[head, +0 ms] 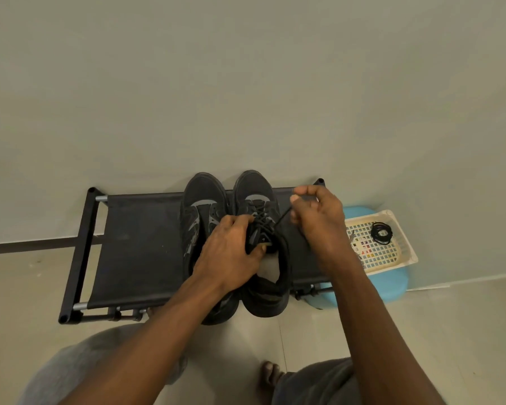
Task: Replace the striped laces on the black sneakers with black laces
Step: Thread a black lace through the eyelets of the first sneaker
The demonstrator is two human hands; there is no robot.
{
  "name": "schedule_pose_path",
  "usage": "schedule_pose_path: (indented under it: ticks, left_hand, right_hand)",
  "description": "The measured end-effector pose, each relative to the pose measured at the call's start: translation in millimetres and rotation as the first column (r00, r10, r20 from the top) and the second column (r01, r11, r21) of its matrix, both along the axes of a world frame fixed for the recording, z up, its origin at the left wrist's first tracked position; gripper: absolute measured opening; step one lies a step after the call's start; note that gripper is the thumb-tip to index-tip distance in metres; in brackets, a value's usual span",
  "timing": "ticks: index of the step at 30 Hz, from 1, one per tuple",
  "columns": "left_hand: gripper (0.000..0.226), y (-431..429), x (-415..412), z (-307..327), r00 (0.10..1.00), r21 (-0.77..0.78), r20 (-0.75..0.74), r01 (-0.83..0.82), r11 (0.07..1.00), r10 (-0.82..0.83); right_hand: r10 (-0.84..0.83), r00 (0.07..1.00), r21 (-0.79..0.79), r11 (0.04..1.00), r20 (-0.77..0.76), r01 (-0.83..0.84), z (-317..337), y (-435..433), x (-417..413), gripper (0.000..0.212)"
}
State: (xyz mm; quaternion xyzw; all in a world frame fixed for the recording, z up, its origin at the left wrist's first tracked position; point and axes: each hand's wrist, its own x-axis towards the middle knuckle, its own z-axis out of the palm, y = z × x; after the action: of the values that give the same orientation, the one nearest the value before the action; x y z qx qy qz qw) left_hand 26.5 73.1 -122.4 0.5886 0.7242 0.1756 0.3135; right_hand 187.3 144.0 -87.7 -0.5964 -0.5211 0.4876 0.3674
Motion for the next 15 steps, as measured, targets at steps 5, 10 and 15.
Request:
schedule_pose_path:
  ticks: [5,10,15]
  left_hand:
    - [0.045,-0.6,5.9,22.3,0.958,0.195,-0.274,-0.032,0.980,0.086]
    - [0.014,5.8,10.9,25.1,0.949,0.226,0.316,-0.060,0.972,-0.015]
    - [0.022,13.8,1.1,29.6,0.671,0.022,0.732,-0.196,0.980,0.117]
  right_hand:
    - [-0.043,0.692,-0.236,0.954,-0.720,-0.186,20.1,-1.3,-2.3,0.032]
    - [-0.092,0.420,-0.247,0.910,-0.903,-0.333,25.5,-7.0,-10.4,0.056]
    - [-0.230,0.433,-0.324,0.933,-0.871,-0.156,23.4,1.0,-1.4,0.061]
